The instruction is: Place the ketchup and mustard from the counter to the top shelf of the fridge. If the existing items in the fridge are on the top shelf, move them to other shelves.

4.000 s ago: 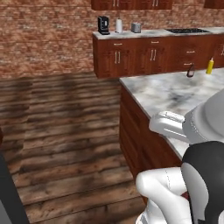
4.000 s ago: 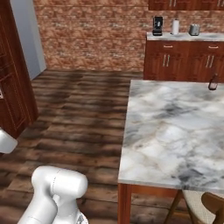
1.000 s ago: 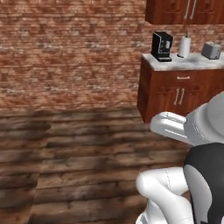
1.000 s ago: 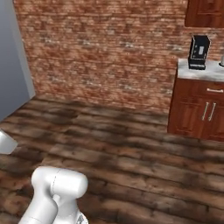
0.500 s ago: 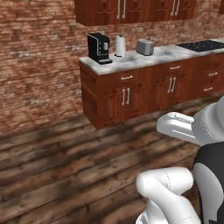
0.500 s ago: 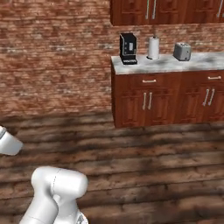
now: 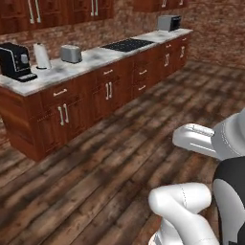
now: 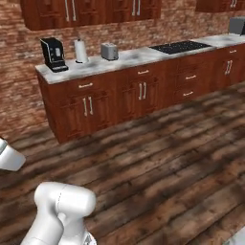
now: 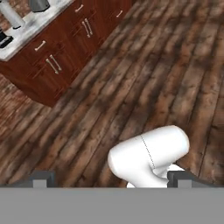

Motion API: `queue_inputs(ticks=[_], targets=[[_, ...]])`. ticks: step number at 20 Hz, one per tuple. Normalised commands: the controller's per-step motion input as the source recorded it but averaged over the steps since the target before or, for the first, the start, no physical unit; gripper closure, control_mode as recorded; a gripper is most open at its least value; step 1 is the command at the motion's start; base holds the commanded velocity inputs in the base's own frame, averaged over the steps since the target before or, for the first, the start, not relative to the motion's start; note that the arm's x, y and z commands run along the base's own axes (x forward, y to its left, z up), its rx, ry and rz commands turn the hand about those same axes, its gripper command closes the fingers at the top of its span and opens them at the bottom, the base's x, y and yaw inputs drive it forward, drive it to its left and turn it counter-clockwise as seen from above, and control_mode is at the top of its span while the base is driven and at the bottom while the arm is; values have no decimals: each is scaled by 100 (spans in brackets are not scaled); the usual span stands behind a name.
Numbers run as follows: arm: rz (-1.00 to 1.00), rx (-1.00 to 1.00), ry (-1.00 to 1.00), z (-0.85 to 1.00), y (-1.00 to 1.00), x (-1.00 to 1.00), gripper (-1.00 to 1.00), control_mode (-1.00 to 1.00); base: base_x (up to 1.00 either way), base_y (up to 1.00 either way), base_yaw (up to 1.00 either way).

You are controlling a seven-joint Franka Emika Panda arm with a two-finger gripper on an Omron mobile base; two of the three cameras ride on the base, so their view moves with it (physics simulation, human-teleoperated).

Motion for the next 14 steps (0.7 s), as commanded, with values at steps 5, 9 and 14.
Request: queue_inputs(ticks=[5,9,14], targets=[[0,0,0,0,0,0,-100,100,29,1,-70],[0,0,0,0,0,0,-100,100,28,0,-70],[0,0,0,0,0,0,-100,100,20,15,-73]])
